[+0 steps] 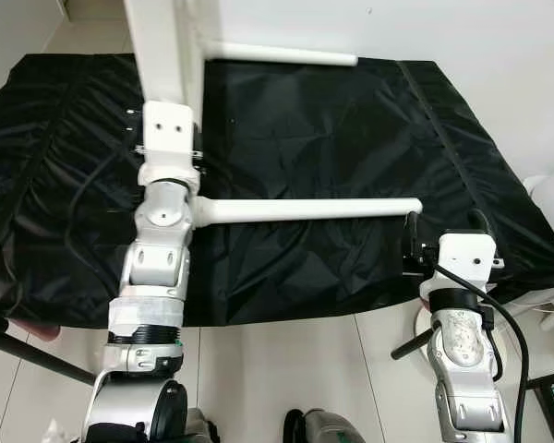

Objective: Building children table

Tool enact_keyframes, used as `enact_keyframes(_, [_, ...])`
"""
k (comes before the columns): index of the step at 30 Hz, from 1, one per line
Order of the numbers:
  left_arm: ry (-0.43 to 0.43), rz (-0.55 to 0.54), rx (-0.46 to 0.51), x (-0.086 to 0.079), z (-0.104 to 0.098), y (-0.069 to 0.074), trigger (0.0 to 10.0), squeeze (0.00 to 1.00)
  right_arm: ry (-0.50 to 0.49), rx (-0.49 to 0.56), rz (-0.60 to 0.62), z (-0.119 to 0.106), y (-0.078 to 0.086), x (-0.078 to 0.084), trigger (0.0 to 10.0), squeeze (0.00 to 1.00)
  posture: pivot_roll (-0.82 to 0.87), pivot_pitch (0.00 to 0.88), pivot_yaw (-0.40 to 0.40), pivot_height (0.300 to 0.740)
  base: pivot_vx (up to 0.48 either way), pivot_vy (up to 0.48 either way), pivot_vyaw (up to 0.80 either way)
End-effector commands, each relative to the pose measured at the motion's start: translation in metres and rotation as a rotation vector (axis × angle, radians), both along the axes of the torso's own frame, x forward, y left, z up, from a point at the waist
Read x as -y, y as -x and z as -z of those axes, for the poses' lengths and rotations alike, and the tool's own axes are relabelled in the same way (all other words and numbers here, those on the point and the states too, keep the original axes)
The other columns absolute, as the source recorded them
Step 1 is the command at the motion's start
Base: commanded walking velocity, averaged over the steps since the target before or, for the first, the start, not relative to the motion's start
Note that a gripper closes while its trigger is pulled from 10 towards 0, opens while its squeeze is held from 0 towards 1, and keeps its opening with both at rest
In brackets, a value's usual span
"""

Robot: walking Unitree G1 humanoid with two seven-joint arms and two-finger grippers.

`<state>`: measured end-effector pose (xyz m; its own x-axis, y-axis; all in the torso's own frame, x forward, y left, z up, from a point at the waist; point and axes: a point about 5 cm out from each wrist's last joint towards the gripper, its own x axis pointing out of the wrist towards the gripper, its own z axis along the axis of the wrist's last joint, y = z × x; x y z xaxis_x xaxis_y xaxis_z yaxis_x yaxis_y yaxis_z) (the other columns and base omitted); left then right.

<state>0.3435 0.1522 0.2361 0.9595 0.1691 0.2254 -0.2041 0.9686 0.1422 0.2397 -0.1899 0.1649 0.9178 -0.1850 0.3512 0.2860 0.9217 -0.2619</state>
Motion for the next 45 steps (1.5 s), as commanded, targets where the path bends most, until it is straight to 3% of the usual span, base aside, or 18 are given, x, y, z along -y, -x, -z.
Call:
enact_keyframes(1, [-0.015,-0.269,0.150,-0.023,-0.025,0.013,0.0,0.00,0.001,-0.024,0.001,0.004,0.000,0.002,10.0,0.00,0.02,0.067,-0.038,0.740,0.000,0.000,0.00])
enact_keyframes(3, [-0.018,-0.265,0.156,-0.023,-0.026,0.014,0.0,0.00,0.001,-0.024,0.001,0.004,0.000,0.003,10.0,0.00,0.02,0.067,-0.038,0.740,0.000,0.000,0.00])
enact_keyframes(4, [-0.039,-0.251,0.183,-0.026,-0.029,0.016,3.8,0.00,0.002,-0.026,-0.001,0.004,0.000,0.002,10.0,0.00,0.03,0.074,-0.045,0.740,0.000,0.000,0.00])
enact_keyframes(5, [-0.032,-0.204,0.196,-0.027,-0.029,0.015,10.0,0.00,0.002,-0.028,-0.004,0.005,0.000,0.001,10.0,0.00,0.03,0.077,-0.047,0.740,0.000,0.000,0.00])
enact_keyframes(10, [-0.045,-0.071,0.226,-0.025,-0.030,0.012,10.0,0.00,0.004,-0.031,-0.012,0.005,-0.001,-0.001,10.0,0.00,0.03,0.077,-0.049,0.740,0.000,0.000,0.00])
enact_keyframes(11, [-0.044,0.011,0.228,-0.020,-0.029,0.011,10.0,0.56,0.005,-0.031,-0.015,0.005,-0.001,-0.001,10.0,0.00,0.03,0.076,-0.046,0.740,0.000,0.000,0.00])
enact_keyframes(12, [-0.044,0.011,0.228,-0.020,-0.029,0.011,10.0,0.56,0.005,-0.031,-0.015,0.005,-0.001,-0.001,10.0,0.00,0.03,0.076,-0.046,0.740,0.000,0.000,0.00])
enact_keyframes(13, [-0.045,0.061,0.229,-0.017,-0.029,0.010,10.0,1.00,0.006,-0.031,-0.016,0.005,-0.001,-0.002,10.0,0.00,0.03,0.076,-0.046,0.740,0.000,0.000,0.00])
enact_keyframes(16, [-0.050,0.238,0.232,-0.004,-0.029,0.015,10.0,1.00,0.008,-0.032,-0.010,0.006,0.000,-0.001,10.0,0.00,0.03,0.072,-0.034,0.740,0.000,0.000,0.00])
enact_keyframes(17, [-0.050,0.238,0.232,-0.004,-0.029,0.015,10.0,1.00,0.008,-0.032,-0.010,0.006,0.000,-0.001,10.0,0.00,0.03,0.072,-0.034,0.740,0.000,0.000,0.00])
enact_keyframes(19, [-0.070,0.361,0.185,0.008,-0.024,0.017,10.0,1.00,0.008,-0.033,-0.001,0.007,0.001,0.000,10.0,0.00,0.02,0.068,-0.027,0.740,0.000,0.000,0.00])
enact_keyframes(23, [-0.076,0.396,0.170,0.012,-0.020,0.019,10.0,0.99,0.009,-0.033,0.001,0.007,0.002,0.000,10.0,0.00,0.02,0.065,-0.025,0.740,0.000,0.000,0.00])
enact_keyframes(24, [-0.052,0.431,0.166,0.014,-0.020,0.020,10.0,0.00,0.009,-0.033,0.003,0.007,0.002,0.001,10.0,0.00,0.02,0.064,-0.024,0.740,0.000,0.000,0.00])
enact_keyframes(35, [-0.070,0.504,0.138,0.028,-0.006,0.036,10.0,0.00,0.006,-0.032,0.001,0.009,0.001,0.000,10.0,0.00,0.04,0.056,-0.025,0.740,0.000,0.000,0.00])
enact_keyframes(37, [-0.100,0.466,0.161,0.027,-0.004,0.042,10.0,0.00,0.005,-0.034,-0.004,0.009,0.000,0.000,10.0,0.00,0.05,0.057,-0.029,0.740,0.000,0.000,0.00])
enact_keyframes(39, [-0.199,0.407,0.147,0.027,0.008,0.058,10.0,0.00,0.004,-0.036,-0.016,0.010,-0.002,-0.003,10.0,0.00,0.06,0.060,-0.033,0.740,0.000,0.000,0.00])
enact_keyframes(41, [-0.238,0.426,0.128,0.029,0.013,0.065,10.0,0.00,0.003,-0.036,-0.020,0.010,-0.003,-0.004,10.0,0.00,0.06,0.062,-0.033,0.740,0.000,0.000,0.00])
enact_keyframes(45, [-0.273,0.400,0.112,0.026,0.018,0.070,10.0,0.00,0.001,-0.038,-0.026,0.010,-0.004,-0.005,10.0,0.00,0.07,0.065,-0.036,0.740,0.000,0.000,0.00])
